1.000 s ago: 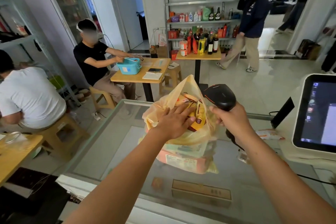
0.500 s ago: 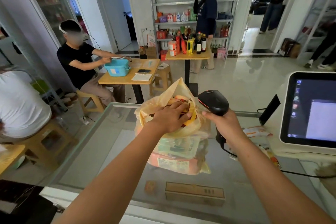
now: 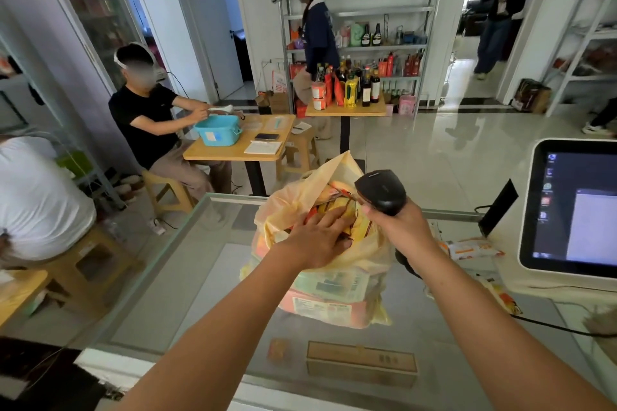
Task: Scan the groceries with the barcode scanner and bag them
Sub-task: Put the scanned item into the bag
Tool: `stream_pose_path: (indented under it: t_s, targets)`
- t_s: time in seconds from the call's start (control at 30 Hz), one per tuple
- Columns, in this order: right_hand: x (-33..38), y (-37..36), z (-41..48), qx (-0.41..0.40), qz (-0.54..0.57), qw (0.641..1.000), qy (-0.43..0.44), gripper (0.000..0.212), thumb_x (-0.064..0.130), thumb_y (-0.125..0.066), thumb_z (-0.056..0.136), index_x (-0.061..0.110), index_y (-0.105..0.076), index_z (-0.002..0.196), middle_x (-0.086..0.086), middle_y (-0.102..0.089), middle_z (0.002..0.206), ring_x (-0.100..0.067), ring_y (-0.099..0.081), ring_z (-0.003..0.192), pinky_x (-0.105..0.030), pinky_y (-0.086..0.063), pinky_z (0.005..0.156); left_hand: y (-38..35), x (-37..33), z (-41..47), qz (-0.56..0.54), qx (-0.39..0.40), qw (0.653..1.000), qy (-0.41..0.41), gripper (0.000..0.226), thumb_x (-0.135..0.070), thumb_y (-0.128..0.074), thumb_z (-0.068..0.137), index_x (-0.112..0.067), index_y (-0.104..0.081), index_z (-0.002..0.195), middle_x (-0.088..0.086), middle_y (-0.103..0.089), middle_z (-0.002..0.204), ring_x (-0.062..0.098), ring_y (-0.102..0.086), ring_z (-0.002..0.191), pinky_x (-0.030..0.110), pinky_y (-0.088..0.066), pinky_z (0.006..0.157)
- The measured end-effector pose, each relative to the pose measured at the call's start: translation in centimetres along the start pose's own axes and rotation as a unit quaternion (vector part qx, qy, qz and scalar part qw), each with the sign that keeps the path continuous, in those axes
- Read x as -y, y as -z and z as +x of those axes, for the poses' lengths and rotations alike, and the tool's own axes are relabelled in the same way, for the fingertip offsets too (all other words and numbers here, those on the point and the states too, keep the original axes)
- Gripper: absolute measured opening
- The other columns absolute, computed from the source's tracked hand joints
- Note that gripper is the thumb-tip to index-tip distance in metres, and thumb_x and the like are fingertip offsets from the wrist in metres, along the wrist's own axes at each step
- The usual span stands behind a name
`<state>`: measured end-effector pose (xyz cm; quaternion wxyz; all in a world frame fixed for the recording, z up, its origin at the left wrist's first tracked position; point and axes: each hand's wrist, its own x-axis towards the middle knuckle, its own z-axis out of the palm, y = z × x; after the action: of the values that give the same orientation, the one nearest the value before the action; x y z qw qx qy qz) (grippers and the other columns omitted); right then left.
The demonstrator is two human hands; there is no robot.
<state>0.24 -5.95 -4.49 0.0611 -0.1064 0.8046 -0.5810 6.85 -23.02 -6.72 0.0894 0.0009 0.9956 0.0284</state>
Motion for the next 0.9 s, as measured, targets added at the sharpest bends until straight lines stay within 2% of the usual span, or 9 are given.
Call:
stream_pose_path:
  t_s: [0.23, 0.33, 0.4, 0.5, 0.57, 0.6, 0.67, 0.73, 0.9]
  targets:
    - [-1.8, -0.7, -1.1, 0.066, 0.066, 0.994, -0.058, 0.04, 0.035, -0.078, 0.079, 0.027, -0.062, 0.115, 0.014, -0.063, 0.095, -0.009, -0.059, 0.094, -0.022, -0.042, 0.067, -1.3, 2.1, -2.0, -0.059, 0.0, 0.995, -0.075, 0.05, -0.05, -0.037, 0.102, -0.044, -0.024, 0.15, -0.018, 0.003, 0.165, 0.016, 0.002, 0.154, 0.052, 0.005, 0.122]
    - [-2.6, -1.8, -3.3, 0.044, 0.055, 0.996, -0.049, 0.035, 0.035, -0.078, 0.079, 0.029, -0.063, 0.11, 0.016, -0.064, 0.091, -0.007, -0.059, 0.089, -0.028, -0.045, 0.074, -0.8, 3.4, -3.0, -0.139, 0.009, 0.985, -0.102, 0.041, -0.04, -0.05, 0.1, -0.046, -0.039, 0.139, -0.022, -0.008, 0.162, 0.005, -0.003, 0.151, 0.048, 0.004, 0.123]
    - [-3.3, -2.6, -5.0, 0.033, 0.035, 0.998, -0.042, 0.037, 0.041, -0.078, 0.077, 0.03, -0.065, 0.11, 0.011, -0.068, 0.096, -0.013, -0.061, 0.095, -0.036, -0.049, 0.085, -0.1, 4.1, -3.9, -0.212, 0.036, 0.971, -0.106, 0.034, -0.029, -0.057, 0.098, -0.045, -0.052, 0.128, -0.021, -0.02, 0.159, 0.005, -0.016, 0.148, 0.047, -0.006, 0.124]
    - [-3.7, -2.8, -6.9, 0.042, 0.029, 0.998, -0.039, 0.037, 0.043, -0.078, 0.076, 0.034, -0.064, 0.109, 0.013, -0.067, 0.097, -0.015, -0.061, 0.099, -0.039, -0.049, 0.091, 1.8, 4.3, -4.4, -0.374, 0.036, 0.924, -0.069, 0.022, -0.02, -0.055, 0.1, -0.029, -0.061, 0.12, -0.01, -0.05, 0.139, 0.011, -0.046, 0.129, 0.043, -0.038, 0.113]
    - [-3.3, -2.0, -7.0, 0.056, 0.028, 0.997, -0.037, 0.036, 0.041, -0.079, 0.076, 0.038, -0.061, 0.106, 0.016, -0.065, 0.095, -0.013, -0.06, 0.099, -0.037, -0.048, 0.09, 2.5, 3.3, -3.4, -0.322, -0.102, 0.94, -0.045, 0.023, -0.035, -0.045, 0.104, -0.029, -0.06, 0.121, -0.008, -0.059, 0.127, 0.013, -0.052, 0.12, 0.048, -0.041, 0.108]
    - [-3.0, -1.4, -6.9, 0.063, 0.033, 0.997, -0.032, 0.037, 0.039, -0.08, 0.076, 0.038, -0.061, 0.107, 0.015, -0.066, 0.097, -0.011, -0.06, 0.099, -0.035, -0.048, 0.089, 2.6, 2.5, -2.6, -0.245, -0.149, 0.957, -0.035, 0.031, -0.042, -0.038, 0.105, -0.032, -0.056, 0.128, -0.008, -0.056, 0.135, 0.016, -0.048, 0.128, 0.051, -0.036, 0.111]
    - [-2.0, 0.0, -6.7, 0.064, 0.052, 0.996, -0.022, 0.037, 0.035, -0.08, 0.076, 0.034, -0.063, 0.109, 0.014, -0.067, 0.099, -0.006, -0.06, 0.096, -0.026, -0.048, 0.079, 2.1, 0.3, -1.5, -0.101, -0.098, 0.99, -0.024, 0.048, -0.051, -0.024, 0.105, -0.038, -0.034, 0.149, -0.006, -0.03, 0.16, 0.021, -0.023, 0.149, 0.054, -0.014, 0.121]
    - [-1.3, 1.9, -6.2, 0.048, 0.058, 0.997, -0.017, 0.031, 0.03, -0.08, 0.078, 0.035, -0.062, 0.103, 0.016, -0.065, 0.094, 0.001, -0.057, 0.089, -0.018, -0.043, 0.069, 1.3, -1.4, -1.0, -0.053, -0.007, 0.998, -0.013, 0.055, -0.056, -0.012, 0.104, -0.039, -0.021, 0.155, -0.008, -0.011, 0.166, 0.02, -0.006, 0.153, 0.049, 0.001, 0.123]
    - [-1.1, 4.4, -4.6, -0.025, 0.082, 0.994, -0.073, 0.033, 0.035, -0.078, 0.078, 0.022, -0.066, 0.106, -0.003, -0.073, 0.09, -0.018, -0.07, 0.081, -0.037, -0.06, 0.071, 1.7, -1.7, -0.7, -0.092, -0.037, 0.995, -0.003, 0.051, -0.054, -0.017, 0.105, -0.04, -0.037, 0.149, -0.008, -0.025, 0.162, 0.018, -0.018, 0.15, 0.046, -0.006, 0.122]
